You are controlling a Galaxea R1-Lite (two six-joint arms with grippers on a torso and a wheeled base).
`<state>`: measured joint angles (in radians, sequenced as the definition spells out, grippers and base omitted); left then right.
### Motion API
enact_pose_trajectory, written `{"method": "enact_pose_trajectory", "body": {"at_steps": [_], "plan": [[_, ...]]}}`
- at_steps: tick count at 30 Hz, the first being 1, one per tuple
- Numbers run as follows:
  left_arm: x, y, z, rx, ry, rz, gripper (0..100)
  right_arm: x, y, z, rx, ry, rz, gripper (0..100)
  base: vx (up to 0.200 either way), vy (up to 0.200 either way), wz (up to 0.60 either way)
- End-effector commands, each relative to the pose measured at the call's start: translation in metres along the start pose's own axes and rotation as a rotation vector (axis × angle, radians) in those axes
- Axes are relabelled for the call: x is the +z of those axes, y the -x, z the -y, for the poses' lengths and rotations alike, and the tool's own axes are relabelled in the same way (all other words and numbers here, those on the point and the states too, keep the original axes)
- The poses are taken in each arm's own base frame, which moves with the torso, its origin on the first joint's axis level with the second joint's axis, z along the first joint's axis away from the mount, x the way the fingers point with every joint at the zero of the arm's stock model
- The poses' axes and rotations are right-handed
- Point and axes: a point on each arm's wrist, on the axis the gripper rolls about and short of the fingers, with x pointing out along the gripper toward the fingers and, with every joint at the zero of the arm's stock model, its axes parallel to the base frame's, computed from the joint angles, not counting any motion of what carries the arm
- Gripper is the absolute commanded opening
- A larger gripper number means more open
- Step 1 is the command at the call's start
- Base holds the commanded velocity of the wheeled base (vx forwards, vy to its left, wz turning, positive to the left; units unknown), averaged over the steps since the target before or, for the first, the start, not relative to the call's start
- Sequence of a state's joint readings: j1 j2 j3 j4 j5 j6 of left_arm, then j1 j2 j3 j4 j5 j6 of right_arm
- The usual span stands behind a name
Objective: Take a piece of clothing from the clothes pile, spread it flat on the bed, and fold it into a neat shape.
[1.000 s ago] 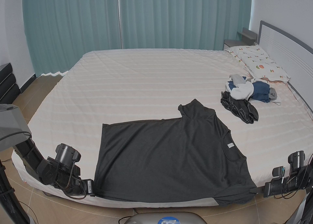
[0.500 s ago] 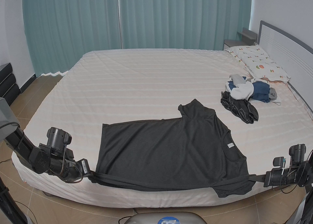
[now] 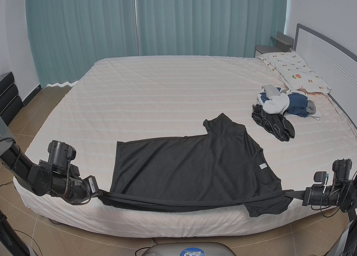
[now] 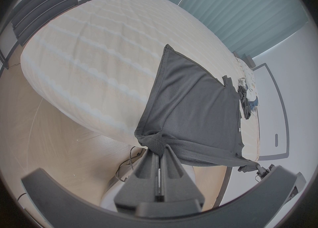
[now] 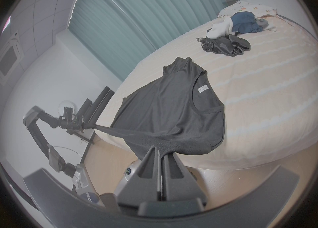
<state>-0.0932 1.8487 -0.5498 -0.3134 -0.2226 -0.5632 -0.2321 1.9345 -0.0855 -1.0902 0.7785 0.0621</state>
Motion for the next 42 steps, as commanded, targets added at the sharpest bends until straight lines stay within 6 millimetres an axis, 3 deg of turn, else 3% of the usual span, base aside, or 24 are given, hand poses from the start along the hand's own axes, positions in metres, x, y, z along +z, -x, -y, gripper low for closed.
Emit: {"method": "enact_pose_trajectory", "body": {"at_steps": [1, 9, 28, 35, 42], "plan": [[-0.002, -0.001, 0.001, -0.007, -0.005, -0.007, 0, 0.008, 0.004, -0.005, 0.008, 0.000, 0.045, 0, 0.000, 0.000, 0.00], [0.006, -0.006, 0.003, -0.035, 0.027, -0.008, 0, 0.011, -0.001, -0.003, 0.009, -0.008, 0.060, 0, 0.000, 0.000, 0.00], [0.023, -0.045, 0.001, -0.066, 0.173, 0.057, 0, 0.025, -0.051, 0.030, -0.049, 0.024, 0.072, 0, 0.000, 0.000, 0.00], [0.029, -0.052, 0.000, -0.079, 0.200, 0.075, 0, 0.036, -0.061, 0.027, -0.036, 0.006, 0.096, 0, 0.000, 0.000, 0.00], [0.033, -0.065, 0.000, -0.117, 0.236, 0.116, 0, 0.034, -0.076, 0.033, -0.067, -0.002, 0.082, 0, 0.000, 0.000, 0.00]]}}
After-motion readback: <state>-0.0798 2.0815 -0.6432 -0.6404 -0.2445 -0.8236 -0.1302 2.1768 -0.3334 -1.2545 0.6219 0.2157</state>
